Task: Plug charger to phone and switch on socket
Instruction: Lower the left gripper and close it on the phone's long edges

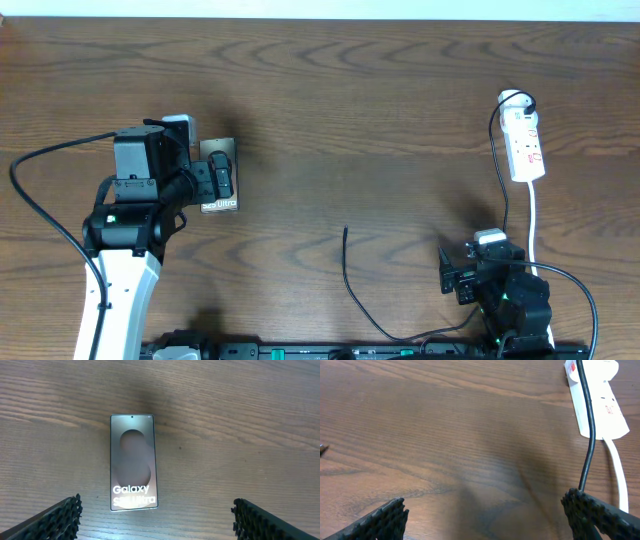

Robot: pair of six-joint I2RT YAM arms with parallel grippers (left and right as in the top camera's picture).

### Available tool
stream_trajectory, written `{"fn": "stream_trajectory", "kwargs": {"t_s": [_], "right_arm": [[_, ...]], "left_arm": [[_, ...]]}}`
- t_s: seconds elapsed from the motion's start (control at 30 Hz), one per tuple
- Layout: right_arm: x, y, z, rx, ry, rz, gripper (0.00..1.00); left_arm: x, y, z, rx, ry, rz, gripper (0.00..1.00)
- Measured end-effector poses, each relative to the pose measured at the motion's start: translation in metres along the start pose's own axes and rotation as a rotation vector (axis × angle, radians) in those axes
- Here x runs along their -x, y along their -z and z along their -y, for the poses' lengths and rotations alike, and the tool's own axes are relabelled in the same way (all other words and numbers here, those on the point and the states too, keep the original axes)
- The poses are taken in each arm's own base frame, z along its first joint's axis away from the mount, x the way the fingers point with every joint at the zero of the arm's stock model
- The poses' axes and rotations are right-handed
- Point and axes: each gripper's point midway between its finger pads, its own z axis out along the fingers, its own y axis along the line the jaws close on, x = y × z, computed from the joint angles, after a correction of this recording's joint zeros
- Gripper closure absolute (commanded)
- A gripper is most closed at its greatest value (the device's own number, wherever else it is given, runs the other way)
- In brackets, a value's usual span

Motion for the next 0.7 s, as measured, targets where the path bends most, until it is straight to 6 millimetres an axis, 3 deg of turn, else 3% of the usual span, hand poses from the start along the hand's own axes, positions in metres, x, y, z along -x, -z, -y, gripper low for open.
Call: {"fn": "stream_trajectory", "kwargs": {"t_s": [0.17, 0.37, 0.4, 0.43, 0.5, 0.53, 0.7], "right_arm": [[0.0, 0.0, 0.0, 0.0, 0.0, 0.0, 0.01], [0.0, 0.0, 0.0, 0.0, 0.0, 0.0, 0.01], [0.0, 0.0, 0.0, 0.0, 0.0, 0.0, 0.01], [0.0, 0.0, 0.0, 0.0, 0.0, 0.0, 0.01], [0.0, 0.0, 0.0, 0.0, 0.0, 0.0, 0.01], [0.0, 0.0, 0.0, 0.0, 0.0, 0.0, 0.01], [0.0, 0.0, 0.0, 0.0, 0.0, 0.0, 0.01]], "left_arm": [[-0.007, -0.017, -0.004, 0.007, 0.009, -0.059, 0.05], [-0.021, -0.061, -0.012, 0.021, 0.034, -0.168, 0.05], [-0.025, -0.068, -0.013, 0.024, 0.045, -0.188, 0.07], [-0.028, -0.074, -0.015, 0.028, 0.053, -0.21, 0.21], [-0.03, -0.085, -0.016, 0.033, 0.068, -0.261, 0.27], [-0.027, -0.089, -0.017, 0.035, 0.074, -0.275, 0.0], [0.002, -0.1, -0.015, 0.039, 0.084, -0.295, 0.02]]}}
